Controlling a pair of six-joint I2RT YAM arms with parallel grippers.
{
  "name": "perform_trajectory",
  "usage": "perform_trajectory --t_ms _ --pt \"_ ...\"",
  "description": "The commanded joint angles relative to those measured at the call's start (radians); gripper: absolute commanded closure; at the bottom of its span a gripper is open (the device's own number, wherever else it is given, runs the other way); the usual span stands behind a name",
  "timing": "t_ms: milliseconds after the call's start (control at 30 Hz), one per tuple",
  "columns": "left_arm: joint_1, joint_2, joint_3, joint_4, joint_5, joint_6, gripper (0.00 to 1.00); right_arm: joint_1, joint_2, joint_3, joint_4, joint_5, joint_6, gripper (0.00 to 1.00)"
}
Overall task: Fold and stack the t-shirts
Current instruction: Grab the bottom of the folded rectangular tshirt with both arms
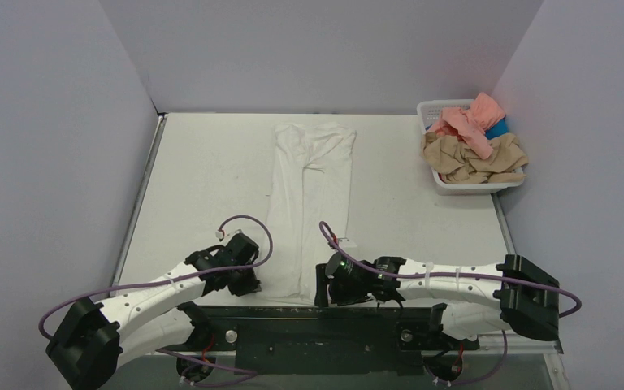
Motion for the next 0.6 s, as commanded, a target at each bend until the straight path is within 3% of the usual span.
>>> perform_trajectory --t_ms 0,100,267,300,333,400,567 --pt "0.0 -0.045 -0.02 -0.033 -0.015 0.0 0.87 0.012 0.032 -0.025 -0.006 0.061 0.05 0.37" --pt "0.0 -0.045 -0.028 -0.029 -0.012 -0.001 1.0 0.013 0.051 -0.041 0.021 0.066 0.064 0.41" --pt "0.0 -0.029 -0.018 -0.018 -0.005 0.005 1.0 0.019 0.076 -0.053 0.063 0.046 0.076 0.59" --pt "0.0 -0.029 -0.014 -0.02 -0.005 0.005 1.0 0.021 0.076 -0.056 0.063 0.045 0.084 0.7" --pt "0.0 -0.03 -0.011 -0.033 -0.008 0.004 1.0 0.024 0.07 -0.062 0.063 0.047 0.089 0.9" --pt "0.0 -0.04 0.0 -0.076 -0.03 -0.001 1.0 0.026 0.043 -0.081 0.052 0.066 0.107 1.0" --pt "-0.004 -0.137 0.007 -0.165 -0.049 -0.007 1.0 0.028 -0.06 -0.14 0.029 0.074 0.129 1.0"
